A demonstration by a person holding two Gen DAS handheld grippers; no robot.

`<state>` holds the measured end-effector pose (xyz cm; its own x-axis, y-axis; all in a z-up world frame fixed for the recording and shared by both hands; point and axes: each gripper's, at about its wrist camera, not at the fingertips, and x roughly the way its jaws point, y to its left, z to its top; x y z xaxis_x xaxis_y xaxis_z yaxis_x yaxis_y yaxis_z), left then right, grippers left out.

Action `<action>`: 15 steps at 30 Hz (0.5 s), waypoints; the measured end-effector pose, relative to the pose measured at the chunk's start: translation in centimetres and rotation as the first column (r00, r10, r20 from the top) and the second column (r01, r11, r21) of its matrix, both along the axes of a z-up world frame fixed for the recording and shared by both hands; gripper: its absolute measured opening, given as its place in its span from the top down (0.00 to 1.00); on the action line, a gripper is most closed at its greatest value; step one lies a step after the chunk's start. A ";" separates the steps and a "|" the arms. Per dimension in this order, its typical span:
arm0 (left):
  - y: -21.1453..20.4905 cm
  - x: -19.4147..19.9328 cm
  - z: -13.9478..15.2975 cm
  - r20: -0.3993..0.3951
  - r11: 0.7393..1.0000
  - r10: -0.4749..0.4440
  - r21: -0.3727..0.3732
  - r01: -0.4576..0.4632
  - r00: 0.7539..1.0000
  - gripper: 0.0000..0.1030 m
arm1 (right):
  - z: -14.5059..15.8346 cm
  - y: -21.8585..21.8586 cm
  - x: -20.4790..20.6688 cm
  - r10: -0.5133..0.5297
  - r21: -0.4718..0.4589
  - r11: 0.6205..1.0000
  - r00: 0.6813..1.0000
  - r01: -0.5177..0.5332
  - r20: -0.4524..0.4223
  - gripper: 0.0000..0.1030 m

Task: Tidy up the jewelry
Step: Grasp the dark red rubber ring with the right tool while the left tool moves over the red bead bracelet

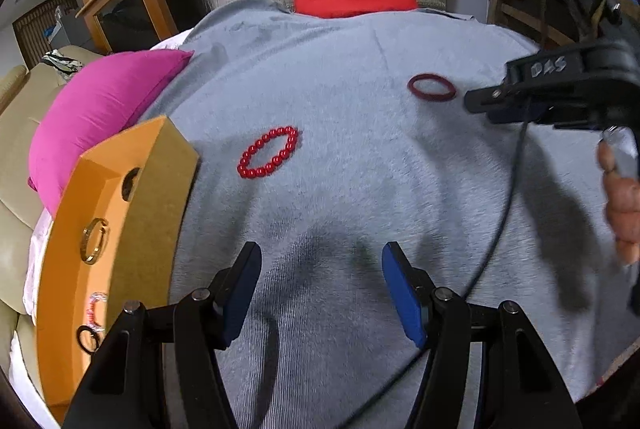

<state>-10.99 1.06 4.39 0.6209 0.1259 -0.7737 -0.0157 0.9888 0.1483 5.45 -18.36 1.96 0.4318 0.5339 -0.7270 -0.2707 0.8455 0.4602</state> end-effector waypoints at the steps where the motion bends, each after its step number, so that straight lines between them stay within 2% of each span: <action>1: 0.5 0.3 -0.9 -0.020 1.000 0.009 -0.011 -0.009 1.000 0.38 | -0.2 0.0 0.2 -0.003 -0.001 1.000 1.000 0.003 -0.005 0.69; 3: 1.6 0.9 -1.8 -0.066 0.996 0.030 -0.080 -0.035 0.997 0.38 | -0.5 -0.2 0.5 -0.010 -0.007 1.000 1.000 0.010 -0.013 0.69; 5: 2.5 1.3 -1.8 -0.061 0.990 0.046 -0.129 -0.054 0.997 0.38 | -0.9 -0.3 0.8 -0.014 -0.016 1.000 1.000 0.014 -0.020 0.69; 8: 3.1 1.7 -1.7 -0.050 0.990 0.067 -0.121 -0.073 0.996 0.38 | -1.5 -0.8 1.4 -0.036 -0.016 0.999 0.999 0.036 -0.037 0.69; 11: 3.9 2.2 -1.8 -0.062 0.983 0.084 -0.160 -0.093 0.995 0.38 | -1.8 -1.2 1.9 -0.057 -0.008 0.998 0.997 0.056 -0.051 0.69; 15: 3.9 2.2 -1.9 -0.061 0.981 0.088 -0.165 -0.097 0.994 0.38 | -1.9 -1.4 2.3 -0.073 0.002 0.997 0.996 0.073 -0.054 0.69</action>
<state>-8.75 4.96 2.53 0.5698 0.0462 -0.8205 -0.1045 0.9944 -0.0166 7.71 -19.77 0.07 0.4300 0.5056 -0.7480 -0.1828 0.8601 0.4763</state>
